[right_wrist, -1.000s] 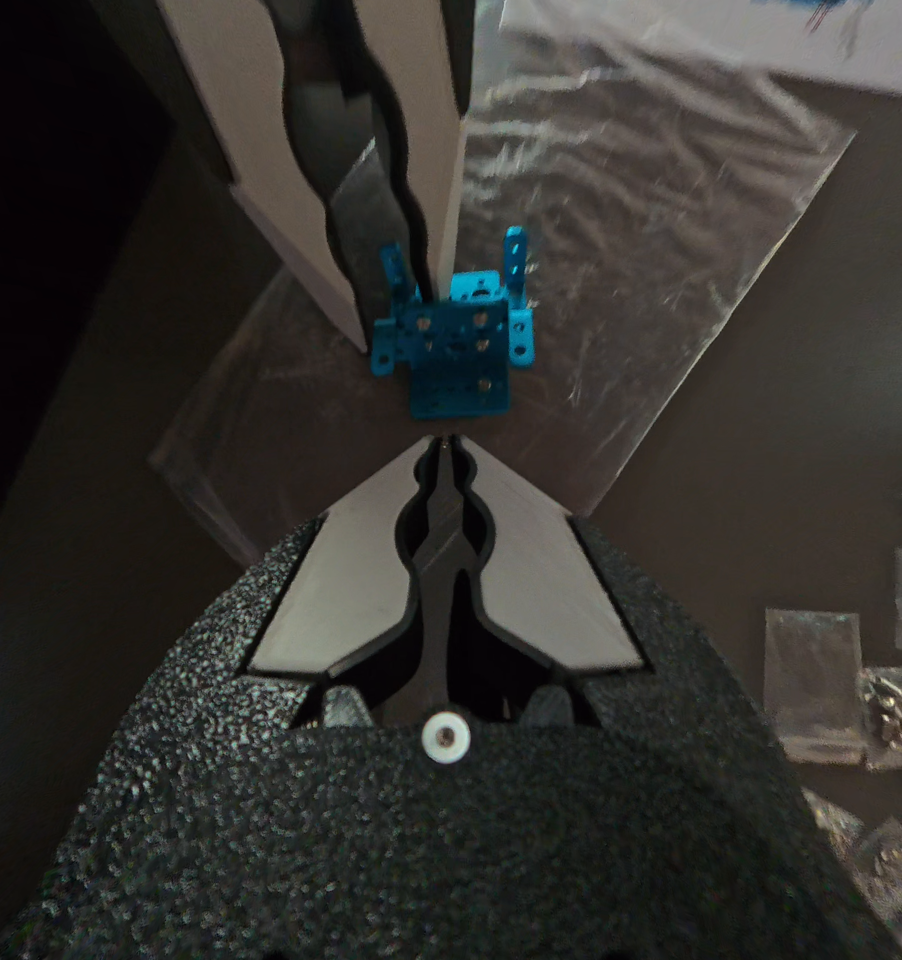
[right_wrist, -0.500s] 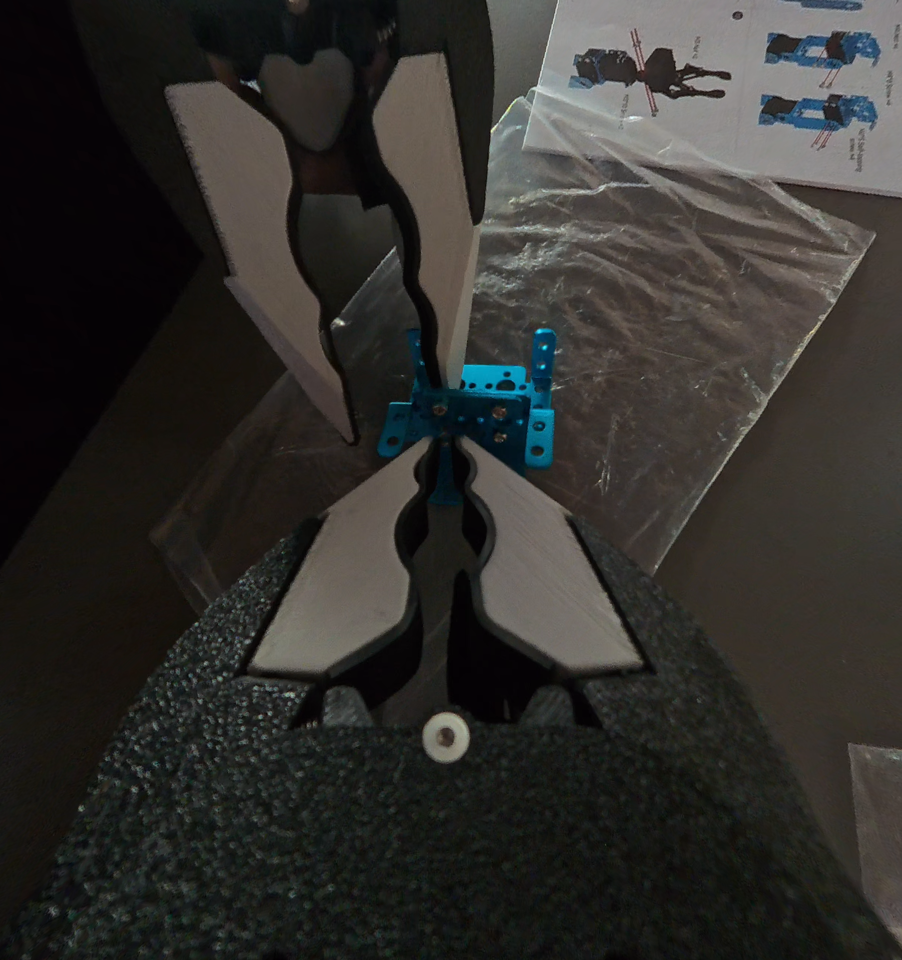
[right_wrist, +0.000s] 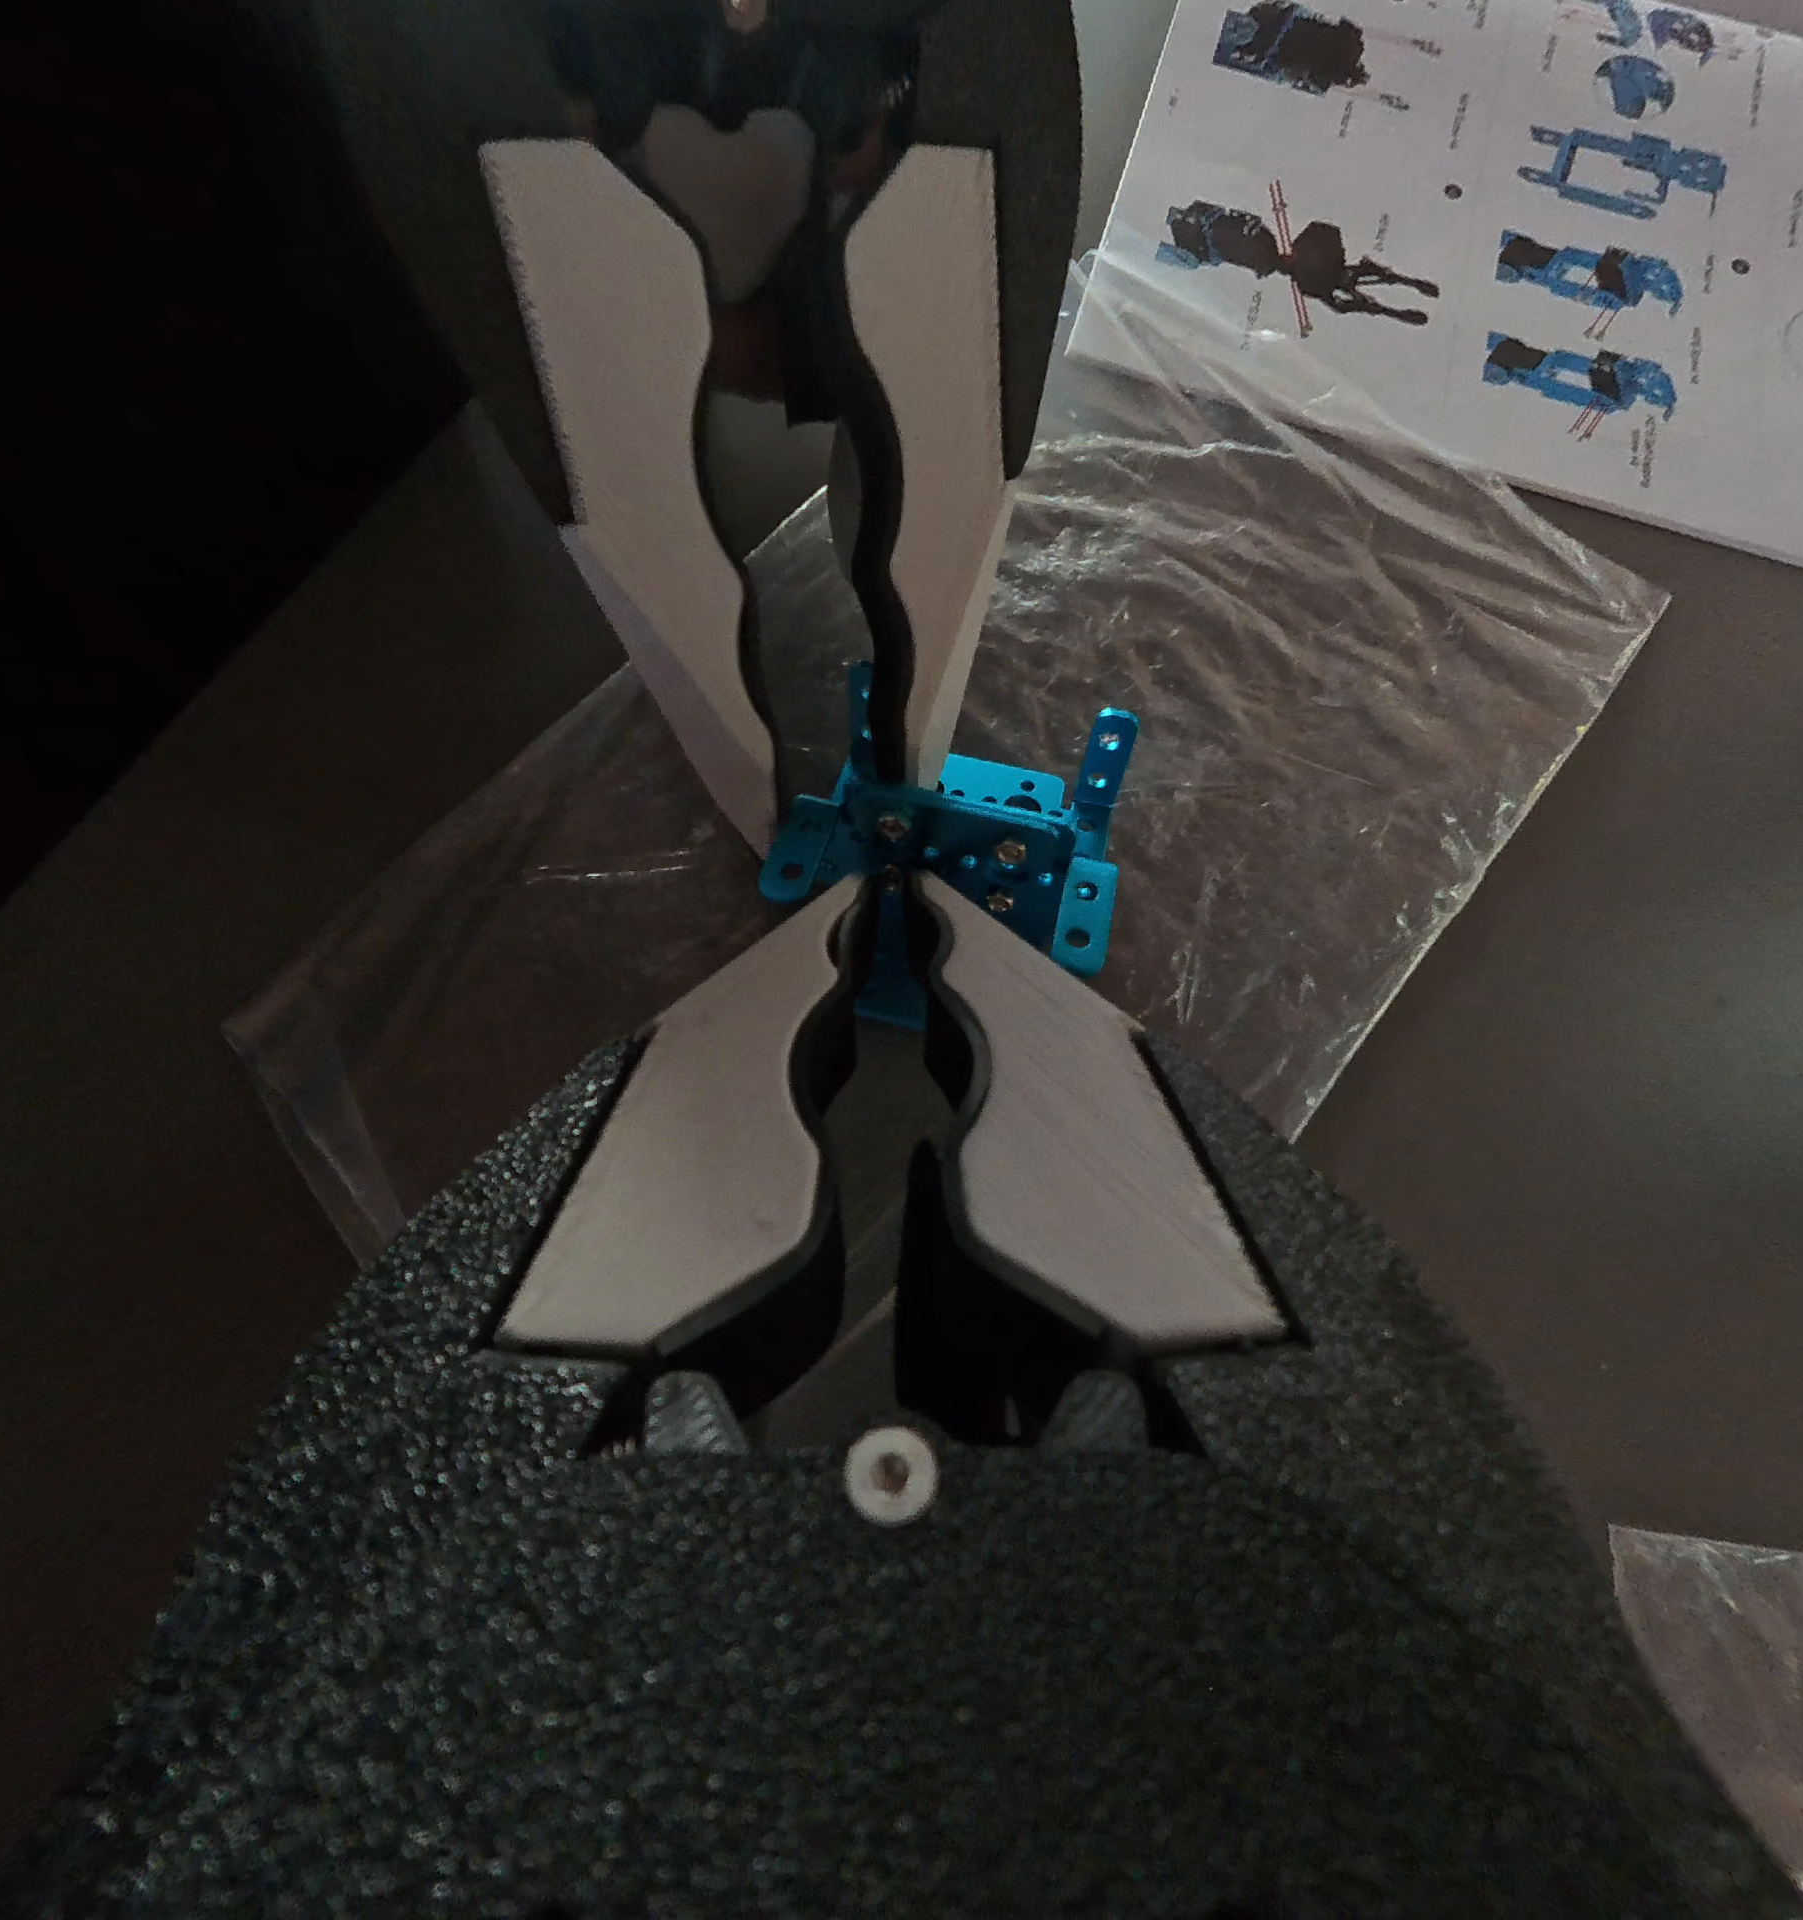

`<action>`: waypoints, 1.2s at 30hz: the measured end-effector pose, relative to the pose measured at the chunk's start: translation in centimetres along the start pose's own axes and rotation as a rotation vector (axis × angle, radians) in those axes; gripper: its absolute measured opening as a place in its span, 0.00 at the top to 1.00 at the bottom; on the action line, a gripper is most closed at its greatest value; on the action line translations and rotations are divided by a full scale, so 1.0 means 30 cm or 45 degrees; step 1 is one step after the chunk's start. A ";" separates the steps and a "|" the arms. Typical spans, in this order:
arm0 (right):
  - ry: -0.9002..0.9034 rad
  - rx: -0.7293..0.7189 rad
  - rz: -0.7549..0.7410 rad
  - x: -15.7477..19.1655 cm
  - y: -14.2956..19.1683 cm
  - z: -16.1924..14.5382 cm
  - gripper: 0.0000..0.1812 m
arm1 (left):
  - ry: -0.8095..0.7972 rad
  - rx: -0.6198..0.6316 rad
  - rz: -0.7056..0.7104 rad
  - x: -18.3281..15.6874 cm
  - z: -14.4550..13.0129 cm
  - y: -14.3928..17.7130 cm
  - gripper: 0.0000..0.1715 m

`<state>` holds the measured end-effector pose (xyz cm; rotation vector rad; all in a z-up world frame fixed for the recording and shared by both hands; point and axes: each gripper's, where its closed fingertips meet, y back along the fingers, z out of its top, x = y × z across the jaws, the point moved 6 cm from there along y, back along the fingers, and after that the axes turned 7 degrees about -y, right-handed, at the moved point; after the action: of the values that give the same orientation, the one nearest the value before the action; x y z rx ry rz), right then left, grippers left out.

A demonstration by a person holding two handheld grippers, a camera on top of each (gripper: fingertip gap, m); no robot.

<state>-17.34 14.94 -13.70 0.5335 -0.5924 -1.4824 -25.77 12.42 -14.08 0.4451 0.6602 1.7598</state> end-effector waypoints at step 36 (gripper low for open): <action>-0.516 0.030 0.245 -0.027 -0.008 -0.021 0.96 | -0.007 -0.010 0.036 -0.003 -0.001 -0.003 0.89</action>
<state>-17.12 15.72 -14.36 0.1839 -0.9512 -1.4073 -25.70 12.35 -14.15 0.4555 0.6461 1.7867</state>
